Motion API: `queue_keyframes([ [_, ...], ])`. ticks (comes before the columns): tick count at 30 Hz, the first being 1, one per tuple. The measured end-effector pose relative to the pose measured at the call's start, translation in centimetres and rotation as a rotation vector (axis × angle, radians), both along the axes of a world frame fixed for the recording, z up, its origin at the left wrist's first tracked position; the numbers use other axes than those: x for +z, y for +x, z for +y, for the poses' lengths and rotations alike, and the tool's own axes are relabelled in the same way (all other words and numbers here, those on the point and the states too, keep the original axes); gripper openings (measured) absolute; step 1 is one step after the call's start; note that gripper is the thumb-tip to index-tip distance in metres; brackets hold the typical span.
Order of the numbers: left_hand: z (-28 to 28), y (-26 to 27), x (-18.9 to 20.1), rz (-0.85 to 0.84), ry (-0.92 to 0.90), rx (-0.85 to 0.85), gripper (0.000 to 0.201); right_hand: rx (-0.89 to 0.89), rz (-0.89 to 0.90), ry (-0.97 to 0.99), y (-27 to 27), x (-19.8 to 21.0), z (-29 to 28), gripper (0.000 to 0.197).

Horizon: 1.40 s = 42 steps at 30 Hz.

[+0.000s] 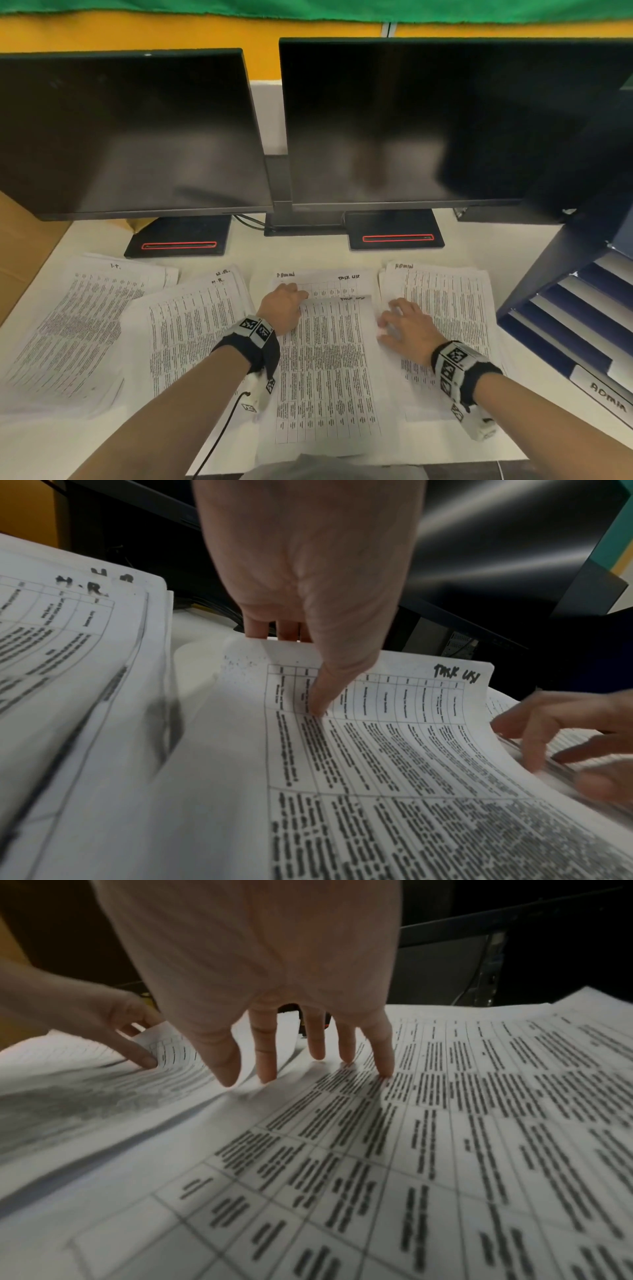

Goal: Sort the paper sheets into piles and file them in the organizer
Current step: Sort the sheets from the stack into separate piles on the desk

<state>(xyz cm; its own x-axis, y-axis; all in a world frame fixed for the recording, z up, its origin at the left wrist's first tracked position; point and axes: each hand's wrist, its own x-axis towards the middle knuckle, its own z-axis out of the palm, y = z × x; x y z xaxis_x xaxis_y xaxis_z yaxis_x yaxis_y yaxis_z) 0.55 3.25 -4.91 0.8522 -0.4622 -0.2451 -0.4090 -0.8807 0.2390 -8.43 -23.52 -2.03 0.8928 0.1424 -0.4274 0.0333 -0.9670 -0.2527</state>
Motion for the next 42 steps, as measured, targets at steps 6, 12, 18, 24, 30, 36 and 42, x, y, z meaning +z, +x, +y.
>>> queue_keyframes([
  [6, 0.0, 0.1, 0.0, 0.004, 0.015, -0.008, 0.037, 0.054, 0.053, -0.012, -1.7, -0.3, -1.7, 0.016],
  [12, 0.0, 0.1, 0.2, 0.010, 0.008, -0.017, 0.036, -0.304, -0.187, 0.196, 2.6, 0.2, 1.1, 0.024],
  [18, 0.3, -0.1, 0.2, 0.020, -0.023, -0.009, 0.035, -0.653, -0.059, 0.415, 7.4, 0.2, 2.0, 0.028],
  [24, 0.3, 0.0, 0.3, 0.030, -0.035, -0.017, 0.034, -0.679, -0.099, 0.499, 7.9, -1.0, 1.9, 0.021],
  [30, 0.0, 0.0, 0.6, -0.017, -0.032, -0.021, 0.029, -0.407, -0.310, 0.427, 6.8, -0.7, 2.5, 0.014],
  [36, -0.3, 0.1, 1.0, -0.257, -0.125, -0.031, 0.016, -0.169, -0.345, 0.414, 5.2, 1.0, 2.1, 0.016],
  [42, -0.5, -0.3, 1.3, -0.223, -0.219, -0.074, 0.011, -0.402, -0.069, 0.791, 4.4, 1.1, 2.3, 0.042],
])
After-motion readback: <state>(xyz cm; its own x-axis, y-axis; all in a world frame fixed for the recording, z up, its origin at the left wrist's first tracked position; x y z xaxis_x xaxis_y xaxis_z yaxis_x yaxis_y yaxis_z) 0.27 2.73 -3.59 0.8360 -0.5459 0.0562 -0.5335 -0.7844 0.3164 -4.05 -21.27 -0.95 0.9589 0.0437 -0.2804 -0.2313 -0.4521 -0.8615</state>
